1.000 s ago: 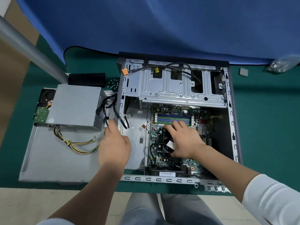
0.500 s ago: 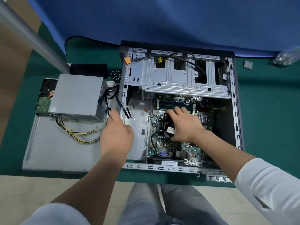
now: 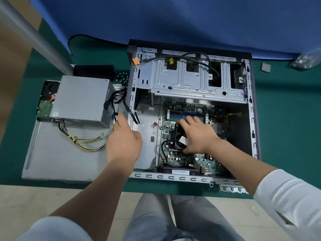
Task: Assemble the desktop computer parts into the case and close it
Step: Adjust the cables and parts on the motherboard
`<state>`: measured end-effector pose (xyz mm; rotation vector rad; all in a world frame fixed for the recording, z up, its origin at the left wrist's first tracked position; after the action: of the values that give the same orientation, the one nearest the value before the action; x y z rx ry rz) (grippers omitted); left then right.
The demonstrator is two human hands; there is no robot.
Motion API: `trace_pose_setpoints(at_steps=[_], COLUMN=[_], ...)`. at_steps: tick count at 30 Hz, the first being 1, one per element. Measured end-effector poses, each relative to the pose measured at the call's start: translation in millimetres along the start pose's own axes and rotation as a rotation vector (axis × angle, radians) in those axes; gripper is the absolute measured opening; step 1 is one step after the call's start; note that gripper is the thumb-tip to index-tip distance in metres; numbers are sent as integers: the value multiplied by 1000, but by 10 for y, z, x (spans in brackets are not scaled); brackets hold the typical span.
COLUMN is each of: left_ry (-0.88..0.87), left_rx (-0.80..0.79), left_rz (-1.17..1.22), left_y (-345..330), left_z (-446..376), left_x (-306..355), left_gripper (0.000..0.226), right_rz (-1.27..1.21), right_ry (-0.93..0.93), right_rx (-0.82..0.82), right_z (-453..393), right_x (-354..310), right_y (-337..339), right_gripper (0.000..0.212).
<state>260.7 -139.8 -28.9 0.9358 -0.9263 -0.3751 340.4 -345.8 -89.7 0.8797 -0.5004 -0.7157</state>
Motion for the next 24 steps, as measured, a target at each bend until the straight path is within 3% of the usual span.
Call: trace_pose_setpoints(at_steps=[5, 10, 19, 24], left_ry=[-3, 6, 10, 12], left_rx=[-8, -19, -10, -12], left_rz=[-22, -36, -9, -20], left_y=[4, 7, -11, -15], left_z=[5, 3, 4, -3], left_x=[16, 31, 1, -6], left_gripper=[52, 54, 53, 54], right_rz=[27, 20, 6, 3], right_ry=[-10, 36, -2, 29], right_rx=[26, -33, 46, 9], right_z=[38, -9, 58, 13], right_x=[-72, 8, -5, 3], right_y=[-11, 5, -30, -15], right_gripper=[96, 102, 98, 104])
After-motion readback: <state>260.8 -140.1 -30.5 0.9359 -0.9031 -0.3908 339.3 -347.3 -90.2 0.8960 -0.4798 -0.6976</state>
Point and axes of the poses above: each hand's wrist, its own z-axis away from the middle knuckle, its own y-axis out of the back of the hand, x = y × z, the point moved 7 cm from there along -z, towards the middle knuckle, and after that the axes turned 12 degrees about z, right-handed, at the moved point
